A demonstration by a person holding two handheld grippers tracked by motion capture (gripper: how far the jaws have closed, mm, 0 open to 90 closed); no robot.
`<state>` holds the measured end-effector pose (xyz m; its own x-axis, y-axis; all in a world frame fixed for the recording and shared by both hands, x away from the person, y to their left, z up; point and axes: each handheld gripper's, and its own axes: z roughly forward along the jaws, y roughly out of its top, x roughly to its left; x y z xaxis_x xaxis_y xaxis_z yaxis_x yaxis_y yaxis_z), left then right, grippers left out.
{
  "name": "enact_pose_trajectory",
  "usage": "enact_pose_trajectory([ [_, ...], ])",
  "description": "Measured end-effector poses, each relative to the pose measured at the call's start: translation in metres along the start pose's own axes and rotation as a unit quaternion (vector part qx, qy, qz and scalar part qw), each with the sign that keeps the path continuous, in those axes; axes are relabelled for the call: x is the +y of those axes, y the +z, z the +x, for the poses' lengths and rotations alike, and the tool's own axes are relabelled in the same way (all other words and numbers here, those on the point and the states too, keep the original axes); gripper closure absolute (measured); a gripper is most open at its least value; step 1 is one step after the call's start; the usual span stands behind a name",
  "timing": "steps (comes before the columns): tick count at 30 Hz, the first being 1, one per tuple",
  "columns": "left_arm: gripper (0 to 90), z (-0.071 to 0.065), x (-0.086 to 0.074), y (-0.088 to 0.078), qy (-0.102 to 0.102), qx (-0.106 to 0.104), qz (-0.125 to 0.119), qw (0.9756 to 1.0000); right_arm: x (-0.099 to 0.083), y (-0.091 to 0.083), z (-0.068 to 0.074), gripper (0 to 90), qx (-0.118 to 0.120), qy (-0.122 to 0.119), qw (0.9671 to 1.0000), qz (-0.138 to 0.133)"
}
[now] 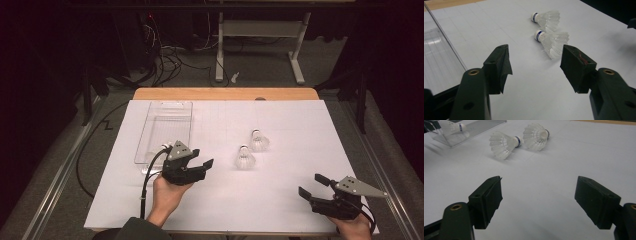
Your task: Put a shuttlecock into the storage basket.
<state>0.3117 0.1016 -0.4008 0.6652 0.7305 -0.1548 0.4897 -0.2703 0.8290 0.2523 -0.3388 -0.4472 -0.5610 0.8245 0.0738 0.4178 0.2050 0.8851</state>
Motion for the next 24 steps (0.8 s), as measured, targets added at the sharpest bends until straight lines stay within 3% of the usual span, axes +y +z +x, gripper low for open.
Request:
enact_pose_trajectory([
  [24, 40.9, -0.004, 0.007, 0.012, 0.002, -0.008, -0.001, 1.0, 0.0, 0.0, 0.0, 22.2, 0.0, 0.0, 1.0, -0.001],
])
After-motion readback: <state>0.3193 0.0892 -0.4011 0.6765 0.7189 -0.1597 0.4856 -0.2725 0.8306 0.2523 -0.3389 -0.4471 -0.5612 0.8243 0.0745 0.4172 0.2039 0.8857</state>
